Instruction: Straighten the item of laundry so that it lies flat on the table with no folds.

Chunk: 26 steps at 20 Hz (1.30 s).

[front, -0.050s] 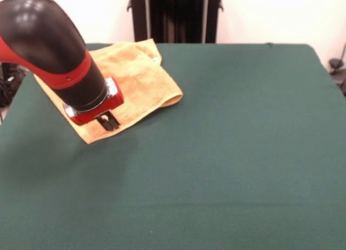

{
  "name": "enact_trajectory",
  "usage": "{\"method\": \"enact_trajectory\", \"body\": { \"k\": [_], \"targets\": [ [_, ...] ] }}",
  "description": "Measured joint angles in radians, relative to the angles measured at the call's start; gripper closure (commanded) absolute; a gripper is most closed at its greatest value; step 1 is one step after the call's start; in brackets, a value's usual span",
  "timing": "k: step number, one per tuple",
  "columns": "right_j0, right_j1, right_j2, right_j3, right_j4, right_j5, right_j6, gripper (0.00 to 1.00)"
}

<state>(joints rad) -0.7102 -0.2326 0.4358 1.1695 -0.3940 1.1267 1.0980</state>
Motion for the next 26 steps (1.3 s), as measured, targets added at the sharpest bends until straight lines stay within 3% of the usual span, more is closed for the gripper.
{"method": "enact_trajectory", "body": {
  "k": [12, 26],
  "targets": [
    [0.037, 0.067, 0.058, -0.171, -0.052, 0.161, -0.017, 1.00],
    [0.121, 0.170, 0.137, -0.465, -0.106, 0.287, -0.243, 1.00]
  ]
}}
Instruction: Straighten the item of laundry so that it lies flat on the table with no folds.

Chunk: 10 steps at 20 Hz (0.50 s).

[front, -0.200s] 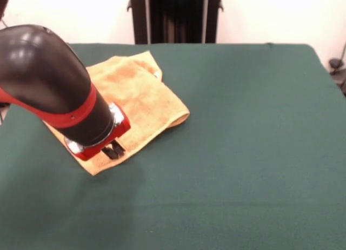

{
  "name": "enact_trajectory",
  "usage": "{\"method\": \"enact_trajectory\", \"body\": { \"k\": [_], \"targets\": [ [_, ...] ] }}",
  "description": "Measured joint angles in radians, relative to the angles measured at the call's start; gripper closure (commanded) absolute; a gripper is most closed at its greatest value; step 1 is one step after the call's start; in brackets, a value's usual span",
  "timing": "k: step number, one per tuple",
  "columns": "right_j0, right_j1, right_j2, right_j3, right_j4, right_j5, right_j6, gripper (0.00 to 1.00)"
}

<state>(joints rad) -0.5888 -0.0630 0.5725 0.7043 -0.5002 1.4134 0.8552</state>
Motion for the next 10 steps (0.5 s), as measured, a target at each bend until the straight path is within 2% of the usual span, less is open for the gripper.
{"method": "enact_trajectory", "body": {
  "k": [10],
  "targets": [
    [0.038, 0.031, 0.007, -0.105, -0.006, 0.011, -0.084, 1.00]
  ]
}}
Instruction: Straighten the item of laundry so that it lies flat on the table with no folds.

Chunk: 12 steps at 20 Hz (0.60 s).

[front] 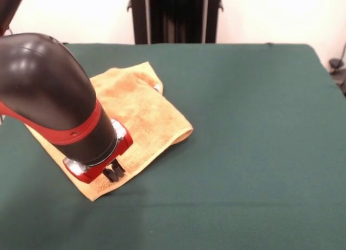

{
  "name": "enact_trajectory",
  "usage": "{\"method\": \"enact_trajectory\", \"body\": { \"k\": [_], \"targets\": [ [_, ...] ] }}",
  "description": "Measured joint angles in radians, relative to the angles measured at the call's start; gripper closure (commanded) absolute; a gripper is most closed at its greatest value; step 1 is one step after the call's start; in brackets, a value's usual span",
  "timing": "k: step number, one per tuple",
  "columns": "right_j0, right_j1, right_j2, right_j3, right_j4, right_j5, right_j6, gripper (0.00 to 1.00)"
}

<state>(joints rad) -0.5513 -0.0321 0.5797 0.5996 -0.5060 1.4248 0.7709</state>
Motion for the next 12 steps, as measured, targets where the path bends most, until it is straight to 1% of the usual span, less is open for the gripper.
{"method": "enact_trajectory", "body": {
  "k": [12],
  "targets": [
    [0.005, 0.007, 0.000, -0.016, 0.001, 0.001, -0.004, 1.00]
  ]
}}
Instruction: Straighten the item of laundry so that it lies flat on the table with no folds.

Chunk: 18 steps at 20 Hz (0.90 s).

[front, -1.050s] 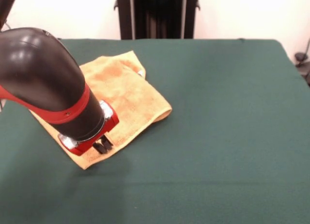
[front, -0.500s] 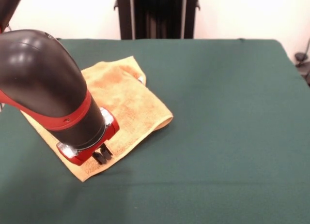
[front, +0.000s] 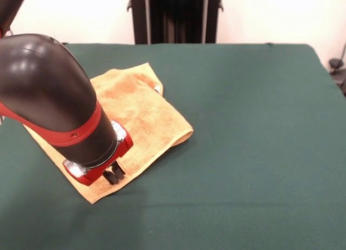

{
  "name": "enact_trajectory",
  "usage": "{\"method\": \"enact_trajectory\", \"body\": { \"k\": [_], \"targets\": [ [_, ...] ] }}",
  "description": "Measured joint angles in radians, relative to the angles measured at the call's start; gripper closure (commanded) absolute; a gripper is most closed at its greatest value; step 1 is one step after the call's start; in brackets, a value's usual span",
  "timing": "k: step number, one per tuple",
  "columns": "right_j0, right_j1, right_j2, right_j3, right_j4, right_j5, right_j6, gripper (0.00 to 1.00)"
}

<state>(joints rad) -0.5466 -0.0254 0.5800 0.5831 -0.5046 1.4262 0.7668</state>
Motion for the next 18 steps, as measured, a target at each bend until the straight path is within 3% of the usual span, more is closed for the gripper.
{"method": "enact_trajectory", "body": {
  "k": [10, 18],
  "targets": [
    [0.018, 0.025, 0.004, -0.078, -0.008, 0.015, -0.009, 1.00],
    [0.043, 0.070, 0.094, -0.243, -0.133, 0.094, -0.126, 1.00]
  ]
}}
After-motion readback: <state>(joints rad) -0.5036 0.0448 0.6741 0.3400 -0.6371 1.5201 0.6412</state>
